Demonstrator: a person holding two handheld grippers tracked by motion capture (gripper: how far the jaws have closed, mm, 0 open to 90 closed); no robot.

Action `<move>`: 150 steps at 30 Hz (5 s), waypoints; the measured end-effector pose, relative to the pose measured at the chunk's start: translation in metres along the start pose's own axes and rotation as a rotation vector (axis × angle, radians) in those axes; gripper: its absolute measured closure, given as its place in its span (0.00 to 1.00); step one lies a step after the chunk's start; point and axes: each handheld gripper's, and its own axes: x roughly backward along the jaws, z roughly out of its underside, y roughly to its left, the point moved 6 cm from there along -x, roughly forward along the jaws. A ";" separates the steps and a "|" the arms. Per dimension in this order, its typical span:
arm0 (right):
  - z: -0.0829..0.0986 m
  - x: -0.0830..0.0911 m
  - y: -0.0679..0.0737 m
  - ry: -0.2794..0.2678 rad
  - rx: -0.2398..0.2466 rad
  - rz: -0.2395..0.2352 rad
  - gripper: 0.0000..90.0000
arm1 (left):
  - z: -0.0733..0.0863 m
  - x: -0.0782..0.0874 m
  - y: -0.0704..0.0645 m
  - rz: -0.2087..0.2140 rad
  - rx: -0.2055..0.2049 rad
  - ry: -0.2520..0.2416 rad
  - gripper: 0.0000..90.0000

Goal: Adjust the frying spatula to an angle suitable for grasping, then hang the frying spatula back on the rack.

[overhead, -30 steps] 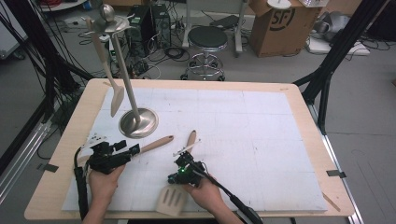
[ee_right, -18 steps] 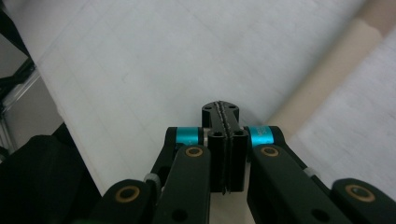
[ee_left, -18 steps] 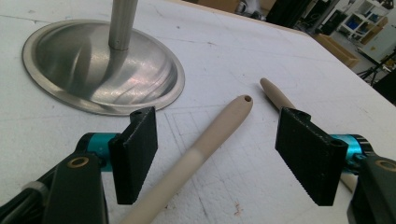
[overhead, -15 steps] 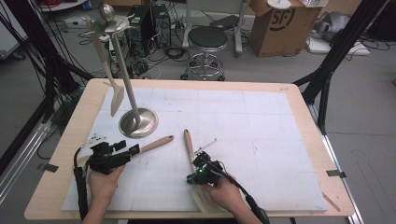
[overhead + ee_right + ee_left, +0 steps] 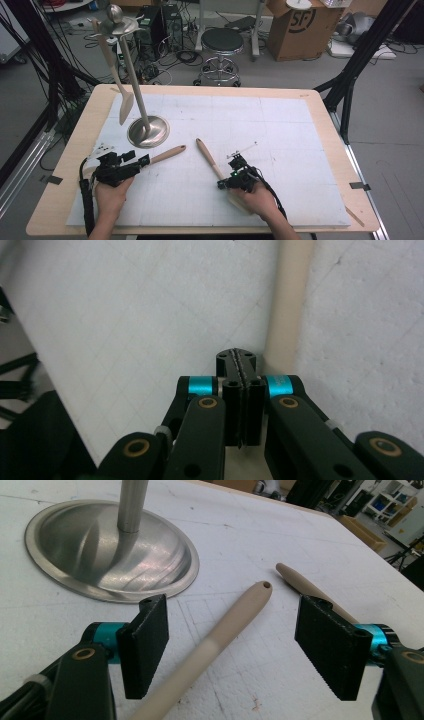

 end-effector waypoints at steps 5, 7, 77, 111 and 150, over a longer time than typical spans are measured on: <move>-0.001 0.002 -0.005 -0.001 -0.027 -0.018 1.00 | 0.000 0.001 0.001 -0.002 0.007 -0.008 0.34; -0.001 0.005 -0.009 0.003 -0.028 -0.009 1.00 | 0.000 0.001 0.001 -0.003 0.011 -0.009 0.34; -0.019 0.019 -0.045 -0.081 -0.067 0.071 0.74 | -0.002 -0.008 -0.005 0.016 0.000 0.003 0.34; -0.028 0.000 -0.031 -0.218 0.128 0.299 0.85 | -0.001 -0.010 -0.008 0.011 -0.009 0.010 0.34; -0.078 0.014 0.022 -0.499 0.219 0.113 0.87 | -0.001 -0.006 -0.003 0.010 0.003 0.001 0.34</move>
